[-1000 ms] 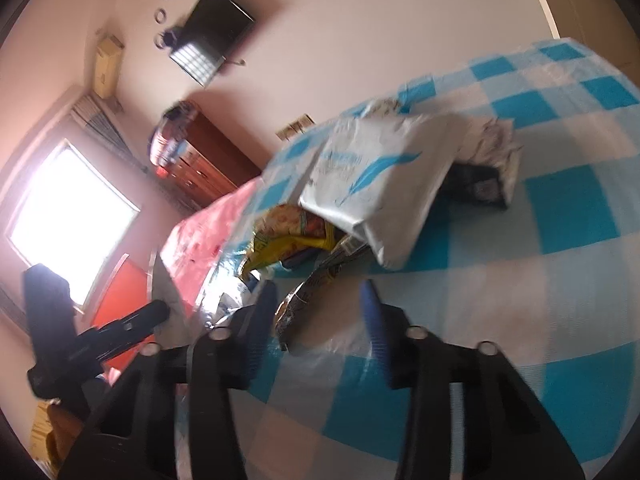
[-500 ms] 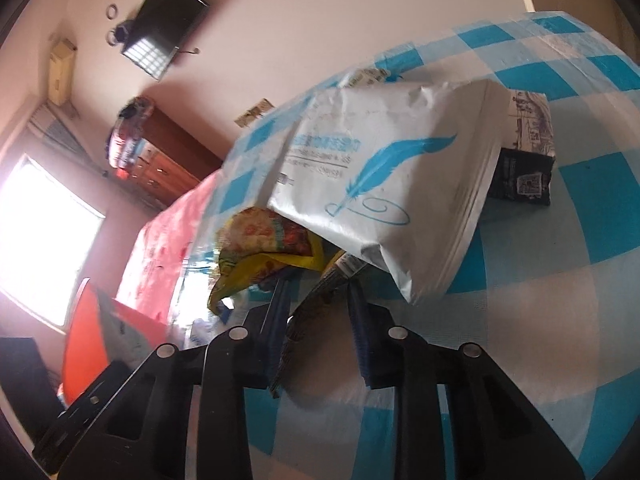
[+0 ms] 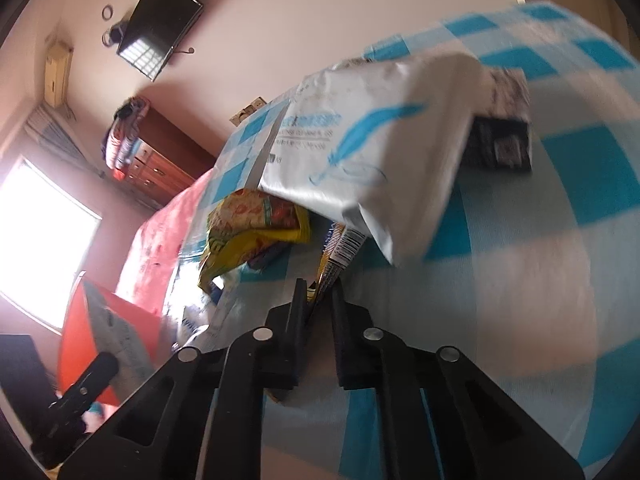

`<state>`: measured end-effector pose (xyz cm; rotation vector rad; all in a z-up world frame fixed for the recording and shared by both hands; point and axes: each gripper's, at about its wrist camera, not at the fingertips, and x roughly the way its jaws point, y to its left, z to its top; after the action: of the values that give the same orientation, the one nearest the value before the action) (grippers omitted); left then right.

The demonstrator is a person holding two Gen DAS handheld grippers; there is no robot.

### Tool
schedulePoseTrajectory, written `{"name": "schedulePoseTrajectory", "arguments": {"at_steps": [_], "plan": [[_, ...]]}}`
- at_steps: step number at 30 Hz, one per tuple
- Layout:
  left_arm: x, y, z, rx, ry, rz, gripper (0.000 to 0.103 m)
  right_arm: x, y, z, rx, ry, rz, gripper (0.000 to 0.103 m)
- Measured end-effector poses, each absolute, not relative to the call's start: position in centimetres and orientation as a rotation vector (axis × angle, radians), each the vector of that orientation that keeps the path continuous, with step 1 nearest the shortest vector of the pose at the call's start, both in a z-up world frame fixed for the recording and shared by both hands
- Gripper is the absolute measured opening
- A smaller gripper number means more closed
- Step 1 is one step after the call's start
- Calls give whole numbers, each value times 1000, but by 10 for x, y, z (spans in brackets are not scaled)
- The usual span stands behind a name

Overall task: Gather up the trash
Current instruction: 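Grasp the dark snack bar wrapper with the right tool while the left tool holds the silver bag, then carry the silver bag and dark wrapper with both tools to the orange bucket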

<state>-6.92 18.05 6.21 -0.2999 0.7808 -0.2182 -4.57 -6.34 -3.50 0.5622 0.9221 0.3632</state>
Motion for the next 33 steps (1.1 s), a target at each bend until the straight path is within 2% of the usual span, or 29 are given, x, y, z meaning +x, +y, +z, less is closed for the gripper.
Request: {"name": "schedulePoseTrajectory", "arguments": {"at_steps": [16, 24, 33], "plan": [[-90, 180, 73, -325, 736, -271, 62, -109, -86, -24, 746, 929, 522, 6], [-103, 188, 99, -348, 657, -288, 62, -110, -63, 18, 769, 879, 620, 6], [-135, 239, 162, -360, 481, -202, 62, -99, 15, 86, 721, 861, 840, 6]]}}
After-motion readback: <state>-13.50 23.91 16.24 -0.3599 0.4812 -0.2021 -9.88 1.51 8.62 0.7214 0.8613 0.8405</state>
